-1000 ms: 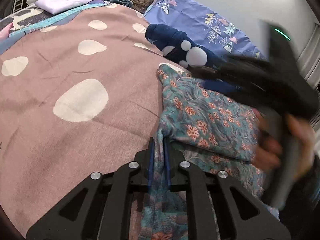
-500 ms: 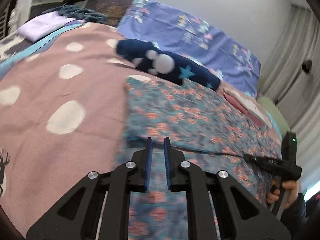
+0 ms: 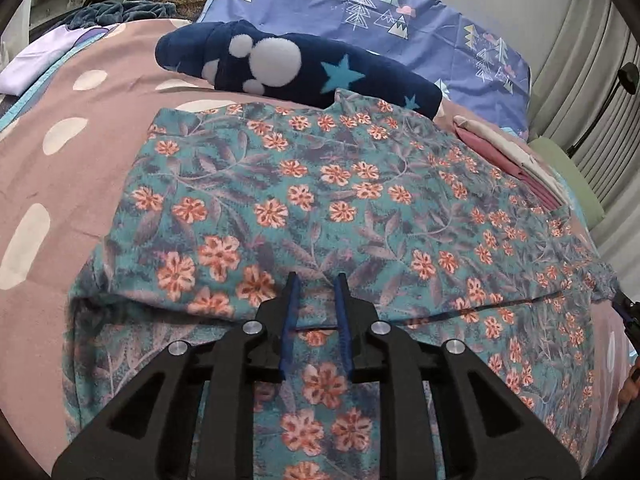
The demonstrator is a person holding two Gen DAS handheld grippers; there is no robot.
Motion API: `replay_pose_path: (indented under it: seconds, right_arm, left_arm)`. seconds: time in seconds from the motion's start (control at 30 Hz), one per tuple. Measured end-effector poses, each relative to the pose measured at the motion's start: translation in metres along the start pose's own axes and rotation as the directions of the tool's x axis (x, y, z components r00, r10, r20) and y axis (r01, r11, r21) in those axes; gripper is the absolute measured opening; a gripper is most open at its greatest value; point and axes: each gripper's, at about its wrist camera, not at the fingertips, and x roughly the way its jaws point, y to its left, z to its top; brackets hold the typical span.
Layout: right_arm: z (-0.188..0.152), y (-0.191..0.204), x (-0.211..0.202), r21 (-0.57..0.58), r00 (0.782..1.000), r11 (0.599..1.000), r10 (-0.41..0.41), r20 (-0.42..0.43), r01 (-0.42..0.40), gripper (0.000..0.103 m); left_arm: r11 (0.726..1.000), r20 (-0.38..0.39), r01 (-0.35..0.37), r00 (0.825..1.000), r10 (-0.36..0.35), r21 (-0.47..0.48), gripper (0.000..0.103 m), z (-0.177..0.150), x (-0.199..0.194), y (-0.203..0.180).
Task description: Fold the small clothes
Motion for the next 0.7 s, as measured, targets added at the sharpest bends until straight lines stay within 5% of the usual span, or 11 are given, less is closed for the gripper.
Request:
replay_pose_path:
  seconds: [0.1, 0.17, 0.2, 0.3, 0.4, 0.47, 0.5, 0.53, 0.7]
  right_arm:
    - [0.018, -0.086, -0.037, 0.260, 0.992, 0.962, -0.103, 0.075, 0.080, 0.022]
    - [0.020, -0.130, -0.053, 0.379, 0.984, 0.922, -0.134, 0.121, 0.079, 0.051]
    - [0.018, -0.145, -0.057, 0.423, 0.981, 0.903, -0.139, 0.137, 0.069, 0.055]
    - [0.017, -0.183, -0.057, 0.524, 0.979, 0.848, -0.036, 0.200, -0.076, 0.051]
    - [0.028, -0.183, -0.048, 0.528, 0.970, 0.847, -0.071, 0.233, -0.065, 0.050]
    - [0.037, -0.181, -0.040, 0.543, 0.964, 0.839, -0.130, 0.234, -0.018, 0.037]
    - [0.042, -0.181, -0.036, 0.549, 0.964, 0.836, -0.131, 0.229, -0.017, 0.015]
    - [0.048, -0.181, -0.033, 0.547, 0.968, 0.836, -0.113, 0.224, -0.029, 0.008]
    - [0.083, -0.096, -0.017, 0.350, 0.955, 0.920, 0.073, 0.286, -0.175, 0.006]
  left_arm:
    - [0.997, 0.004, -0.055, 0.998, 0.055, 0.050, 0.020, -0.002, 0.000, -0.010]
    - [0.992, 0.005, -0.090, 0.996, 0.090, 0.084, 0.022, -0.002, 0.000, -0.018]
    - [0.989, 0.006, -0.107, 0.994, 0.107, 0.100, 0.023, -0.003, 0.001, -0.022]
    - [0.985, 0.013, -0.127, 0.992, 0.127, 0.118, 0.023, -0.003, -0.001, -0.024]
    - [0.989, 0.015, -0.108, 0.994, 0.107, 0.101, 0.023, -0.003, -0.002, -0.020]
    - [0.993, 0.016, -0.087, 0.996, 0.086, 0.084, 0.023, -0.003, -0.003, -0.016]
    - [0.994, 0.016, -0.081, 0.997, 0.080, 0.079, 0.023, -0.003, -0.003, -0.015]
    - [0.994, 0.017, -0.080, 0.997, 0.079, 0.078, 0.023, -0.003, -0.003, -0.015]
    - [0.989, 0.019, -0.105, 0.994, 0.104, 0.102, 0.025, -0.004, -0.001, -0.020]
